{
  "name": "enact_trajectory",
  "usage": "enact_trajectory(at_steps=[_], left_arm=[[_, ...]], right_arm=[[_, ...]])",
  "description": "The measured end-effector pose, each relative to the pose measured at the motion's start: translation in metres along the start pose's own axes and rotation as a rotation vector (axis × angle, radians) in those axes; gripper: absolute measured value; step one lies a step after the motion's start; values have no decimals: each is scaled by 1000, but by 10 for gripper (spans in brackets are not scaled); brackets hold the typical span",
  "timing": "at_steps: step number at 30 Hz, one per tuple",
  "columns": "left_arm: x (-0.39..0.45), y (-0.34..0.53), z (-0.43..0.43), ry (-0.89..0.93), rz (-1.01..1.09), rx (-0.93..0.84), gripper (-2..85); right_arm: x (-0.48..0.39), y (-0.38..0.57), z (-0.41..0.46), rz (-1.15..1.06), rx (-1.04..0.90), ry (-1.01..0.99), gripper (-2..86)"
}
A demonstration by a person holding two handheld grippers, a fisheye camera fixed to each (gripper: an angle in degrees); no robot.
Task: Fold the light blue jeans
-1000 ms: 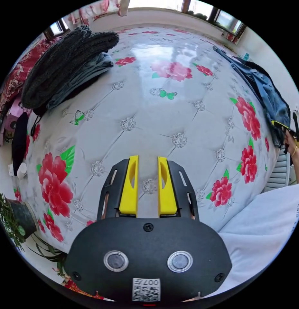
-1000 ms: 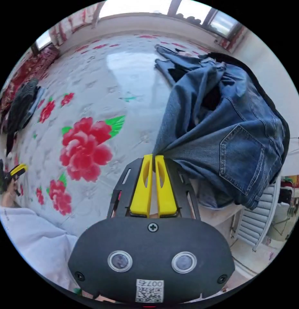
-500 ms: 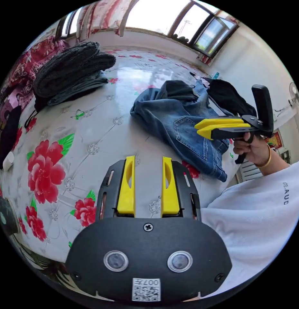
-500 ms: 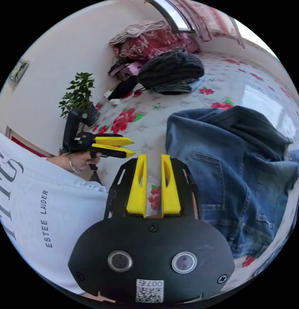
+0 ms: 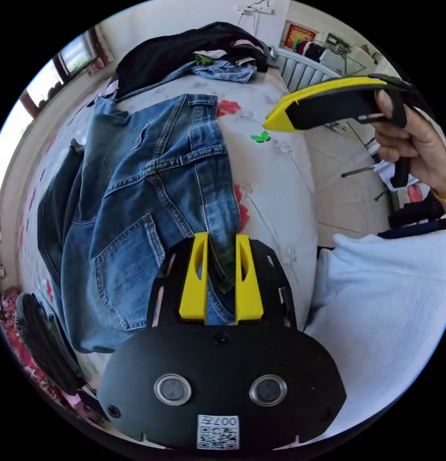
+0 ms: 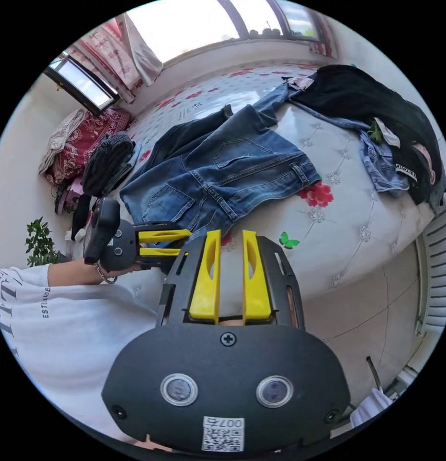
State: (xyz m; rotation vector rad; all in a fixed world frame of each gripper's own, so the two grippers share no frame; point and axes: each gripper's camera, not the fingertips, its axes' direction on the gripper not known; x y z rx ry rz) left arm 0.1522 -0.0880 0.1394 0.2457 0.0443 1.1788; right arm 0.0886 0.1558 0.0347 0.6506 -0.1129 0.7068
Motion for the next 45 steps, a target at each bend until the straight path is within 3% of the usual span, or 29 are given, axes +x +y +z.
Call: enact_trajectory(at_steps=[4, 7, 9, 12, 15, 18, 25, 29, 31, 33, 36, 37, 40, 41, 42, 45], left_arm=[[6, 72, -23, -13, 19, -81, 44], [-1, 184, -50, -102, -11, -184, 41], [-40, 279, -65, -209, -227, -343, 44], [-87, 370, -107, -361, -640, -402, 51], [-95, 403, -163, -503, -981, -338, 54], [-71, 408, -187, -565, -1153, -362, 61], [1, 427, -170, -458, -1100, -635, 80], [12, 462, -199, -469, -1176, -758, 78], [13, 473, -222, -442, -1256, -693, 78], [20, 469, -251, -338, -1353, -425, 80], [33, 435, -248, -163, -1340, -80, 85], [34, 427, -241, -129, -1339, -45, 86], [26, 395, -184, 22, -1343, -113, 86], [23, 389, -158, 15, -1331, -243, 83], [24, 384, -165, -95, -1296, -195, 70], [12, 389, -171, -54, -1267, -266, 33]], right_arm=[[7, -2, -1, -21, -31, -1, 50], [10, -15, 1, -42, -43, -40, 49], [10, -24, 4, -59, -50, -69, 50], [10, -42, 12, -64, -63, -134, 50], [14, -59, 18, -44, -67, -191, 50], [25, -75, 20, -18, -59, -205, 50], [90, -139, 13, 125, 7, -231, 51], [117, -198, 25, 146, 15, -196, 55], [124, -223, 34, 144, 11, -165, 57], [131, -245, 46, 153, 0, -133, 57], [143, -273, 71, 191, -19, -82, 53], [148, -281, 82, 215, -30, -68, 47], [150, -300, 101, 226, -81, -139, 19], [143, -310, 94, 192, -63, -192, 9], [137, -315, 87, 156, -42, -231, 7], [105, -320, 17, -70, 109, -304, 0]])
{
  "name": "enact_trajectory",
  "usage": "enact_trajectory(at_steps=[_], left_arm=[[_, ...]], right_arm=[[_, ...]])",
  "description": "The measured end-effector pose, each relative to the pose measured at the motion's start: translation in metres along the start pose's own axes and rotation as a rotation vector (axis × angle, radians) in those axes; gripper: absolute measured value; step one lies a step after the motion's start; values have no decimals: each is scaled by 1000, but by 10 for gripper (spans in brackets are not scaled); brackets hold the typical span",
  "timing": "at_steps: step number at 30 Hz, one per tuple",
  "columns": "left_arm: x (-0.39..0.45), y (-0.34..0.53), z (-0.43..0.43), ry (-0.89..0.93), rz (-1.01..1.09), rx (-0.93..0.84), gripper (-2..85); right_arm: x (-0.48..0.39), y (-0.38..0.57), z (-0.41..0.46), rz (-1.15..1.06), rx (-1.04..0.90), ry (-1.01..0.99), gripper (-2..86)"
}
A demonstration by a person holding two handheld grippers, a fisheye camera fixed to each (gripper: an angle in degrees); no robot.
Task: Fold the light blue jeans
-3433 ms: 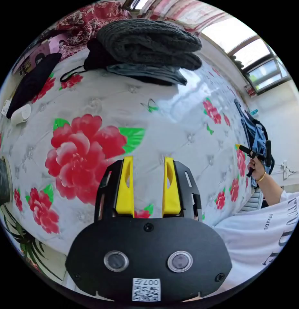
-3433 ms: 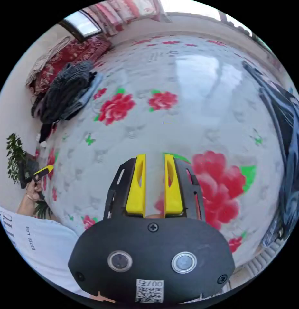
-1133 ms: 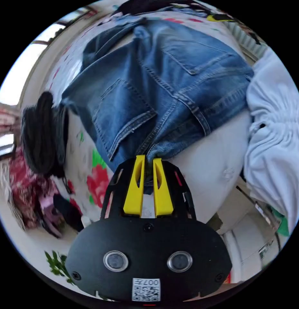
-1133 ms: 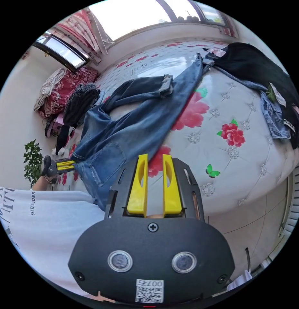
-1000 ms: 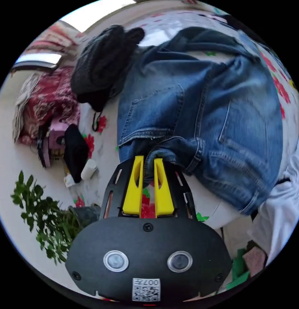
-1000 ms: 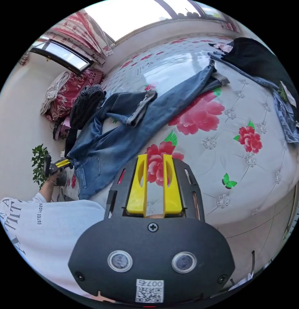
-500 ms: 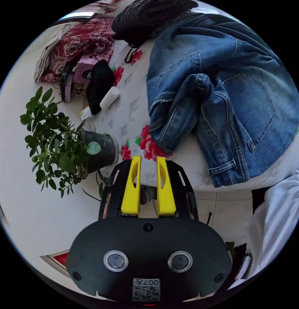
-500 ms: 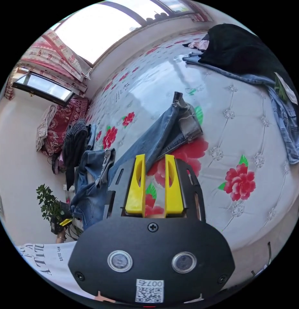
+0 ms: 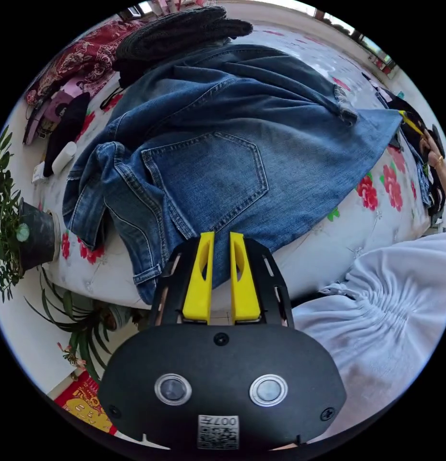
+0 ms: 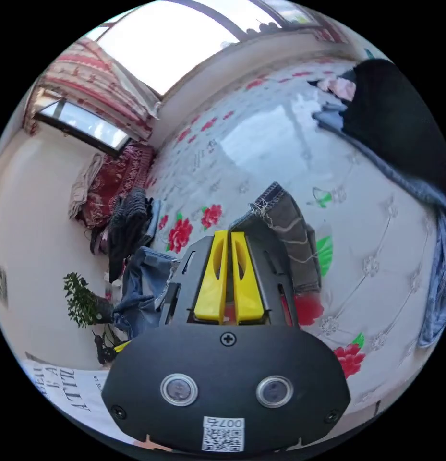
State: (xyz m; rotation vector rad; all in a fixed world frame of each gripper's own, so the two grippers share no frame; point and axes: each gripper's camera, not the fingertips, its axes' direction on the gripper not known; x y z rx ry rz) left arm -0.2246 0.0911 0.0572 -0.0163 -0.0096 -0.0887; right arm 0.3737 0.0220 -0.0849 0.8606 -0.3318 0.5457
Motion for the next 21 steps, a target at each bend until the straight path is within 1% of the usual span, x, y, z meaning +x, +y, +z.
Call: enact_trajectory(at_steps=[2, 4, 6, 7, 8, 9, 10, 11, 12, 13, 14, 15, 17, 18, 19, 20, 21], left_arm=[[-3, 0, -5, -30, 62, -36, 2], [-5, 3, -9, -39, 124, -74, -5], [-9, 13, -13, -8, 195, -139, -8], [-10, 16, -13, -4, 207, -150, -9], [-14, 24, -15, -13, 219, -163, -9], [-18, 32, -15, -25, 233, -181, -9], [-21, 36, -16, -27, 239, -187, -9], [-29, 45, -19, -30, 238, -183, -8], [-40, 53, -26, -16, 221, -160, -7], [-47, 56, -31, 3, 205, -142, -6], [-62, 61, -44, 45, 160, -104, -4], [-80, 64, -57, 74, 101, -57, 2], [-109, 69, -77, 107, 6, 38, 18], [-133, 71, -90, 129, -85, 112, 32], [-145, 72, -94, 138, -135, 147, 40], [-170, 72, -101, 158, -241, 210, 52], [-196, 71, -104, 187, -348, 263, 61]], right_arm=[[-30, 22, -54, -130, 65, -17, -1], [-31, 53, -81, -129, 58, 43, 0], [-11, 91, -87, -28, -12, 147, 1], [11, 121, -81, 58, -67, 222, 3], [41, 152, -66, 191, -144, 285, 8], [57, 168, -57, 258, -197, 298, 10], [83, 197, -40, 368, -312, 315, 18], [98, 221, -34, 453, -346, 360, 26], [99, 229, -34, 474, -332, 375, 31], [92, 236, -39, 479, -271, 390, 39], [74, 233, -43, 431, -176, 408, 47], [62, 228, -43, 390, -135, 417, 50], [7, 196, -21, 154, -60, 415, 63], [-7, 187, -10, 90, -61, 398, 66], [-35, 167, 19, -26, -88, 345, 71], [-60, 149, 55, -117, -136, 279, 76], [-72, 140, 74, -152, -161, 246, 78]])
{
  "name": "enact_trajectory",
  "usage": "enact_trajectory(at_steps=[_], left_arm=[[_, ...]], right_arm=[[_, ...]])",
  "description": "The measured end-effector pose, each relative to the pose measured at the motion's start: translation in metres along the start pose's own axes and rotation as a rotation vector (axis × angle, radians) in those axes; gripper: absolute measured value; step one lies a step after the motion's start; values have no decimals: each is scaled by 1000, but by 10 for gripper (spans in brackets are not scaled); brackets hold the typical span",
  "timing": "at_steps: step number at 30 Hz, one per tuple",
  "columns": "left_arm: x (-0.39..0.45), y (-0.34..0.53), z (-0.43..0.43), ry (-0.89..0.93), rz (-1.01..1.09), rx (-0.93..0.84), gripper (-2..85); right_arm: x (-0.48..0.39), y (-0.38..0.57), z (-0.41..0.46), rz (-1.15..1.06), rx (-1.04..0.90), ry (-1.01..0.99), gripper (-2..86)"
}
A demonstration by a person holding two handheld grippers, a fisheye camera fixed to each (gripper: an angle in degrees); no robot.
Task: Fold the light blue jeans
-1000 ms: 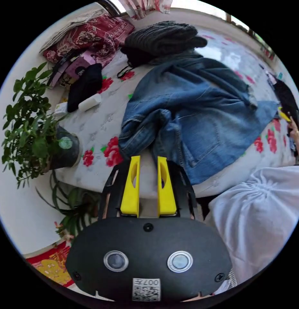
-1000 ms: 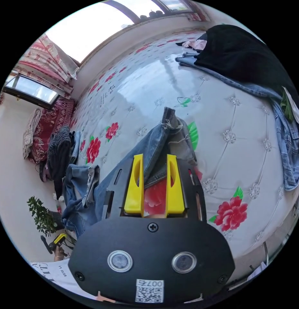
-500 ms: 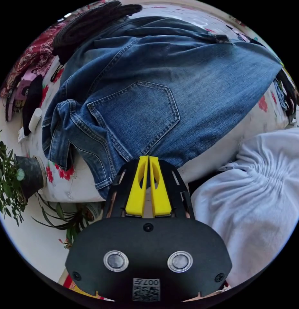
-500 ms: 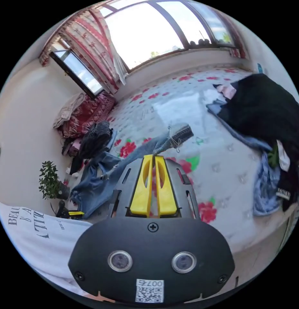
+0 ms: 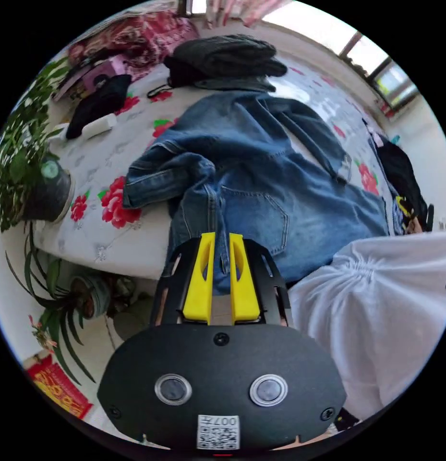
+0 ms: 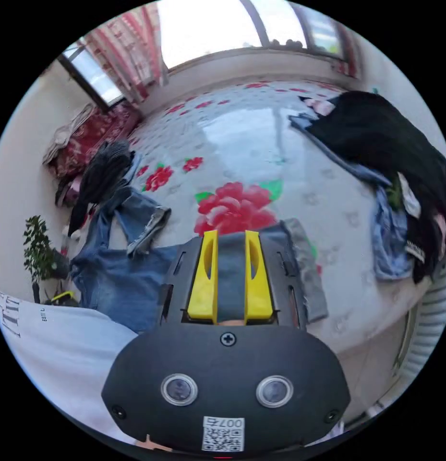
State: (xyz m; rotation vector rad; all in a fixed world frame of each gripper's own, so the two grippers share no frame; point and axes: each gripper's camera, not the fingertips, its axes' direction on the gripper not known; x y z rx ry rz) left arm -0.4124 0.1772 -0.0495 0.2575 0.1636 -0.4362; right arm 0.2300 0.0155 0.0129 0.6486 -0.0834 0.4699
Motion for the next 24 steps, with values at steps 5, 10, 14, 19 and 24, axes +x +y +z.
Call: enact_trajectory(at_steps=[5, 10, 14, 19, 24], left_arm=[[-91, -44, 5, 199, -407, 138, 105], [-129, -103, 50, 230, -473, -9, 147], [-110, -153, 62, 69, -288, -110, 71], [-67, -183, 37, -98, -28, -41, -4], [-25, -207, 49, -142, 110, -12, -7]], right_arm=[[-138, -90, 126, -281, -116, -141, 87], [-219, -118, 229, -383, -291, -66, 83], [-262, -122, 260, -535, -478, 44, 39], [-279, -126, 118, -783, 120, 552, 14], [-243, -90, 70, -885, 311, 809, 19]])
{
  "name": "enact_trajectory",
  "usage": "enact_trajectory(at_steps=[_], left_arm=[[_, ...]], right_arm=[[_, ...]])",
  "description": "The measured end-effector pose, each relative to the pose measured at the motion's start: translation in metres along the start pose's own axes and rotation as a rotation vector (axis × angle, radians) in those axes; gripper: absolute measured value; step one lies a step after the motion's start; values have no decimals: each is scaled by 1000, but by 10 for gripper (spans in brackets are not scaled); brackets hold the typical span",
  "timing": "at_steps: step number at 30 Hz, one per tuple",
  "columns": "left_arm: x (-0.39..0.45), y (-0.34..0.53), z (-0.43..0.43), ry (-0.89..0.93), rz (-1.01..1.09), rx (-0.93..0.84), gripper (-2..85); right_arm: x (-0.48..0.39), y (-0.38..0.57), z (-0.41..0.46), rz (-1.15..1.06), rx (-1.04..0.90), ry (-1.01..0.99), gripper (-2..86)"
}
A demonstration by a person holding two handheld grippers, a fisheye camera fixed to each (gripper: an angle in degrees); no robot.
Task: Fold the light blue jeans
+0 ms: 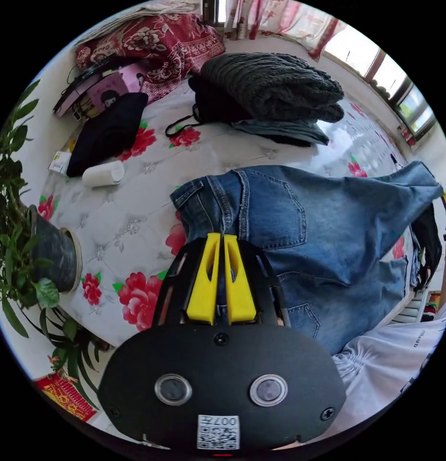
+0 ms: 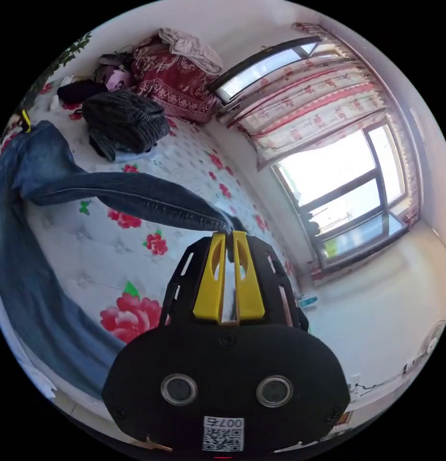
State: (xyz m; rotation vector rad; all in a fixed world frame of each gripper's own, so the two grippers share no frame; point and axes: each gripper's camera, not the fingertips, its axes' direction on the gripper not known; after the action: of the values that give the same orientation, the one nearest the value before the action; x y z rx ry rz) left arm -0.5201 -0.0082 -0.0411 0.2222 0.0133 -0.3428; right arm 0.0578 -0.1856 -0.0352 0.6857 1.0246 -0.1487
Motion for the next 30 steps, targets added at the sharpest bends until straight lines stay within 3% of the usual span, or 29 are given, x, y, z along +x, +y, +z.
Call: enact_trajectory(at_steps=[3, 5, 7, 12, 14, 16, 21, 25, 30], left_arm=[[6, -7, 23, -15, -10, -49, -3], [1, -3, 21, 17, -36, -36, 5], [-6, 3, 11, 57, -46, -23, 27], [-15, 21, -35, 9, -5, 21, 62], [-10, 14, -40, 22, 15, 52, 63], [0, -2, -36, 40, 45, 79, 64], [31, -64, 11, 88, 46, 90, 64], [42, -85, 62, 42, 27, -19, 64], [47, -96, 68, 35, -16, 88, 62]], right_arm=[[-36, 59, 56, 18, -279, -151, 32], [-78, 113, 106, 37, -616, -389, 43], [-96, 141, 120, 75, -755, -470, 51], [-58, 145, 94, 341, -506, -475, 47], [-35, 139, 104, 512, -385, -571, 43], [-33, 135, 134, 590, -390, -657, 41], [-68, 134, 219, 641, -545, -690, 32], [-75, 134, 231, 687, -427, -534, 17], [-62, 120, 277, 613, -408, -450, 1]])
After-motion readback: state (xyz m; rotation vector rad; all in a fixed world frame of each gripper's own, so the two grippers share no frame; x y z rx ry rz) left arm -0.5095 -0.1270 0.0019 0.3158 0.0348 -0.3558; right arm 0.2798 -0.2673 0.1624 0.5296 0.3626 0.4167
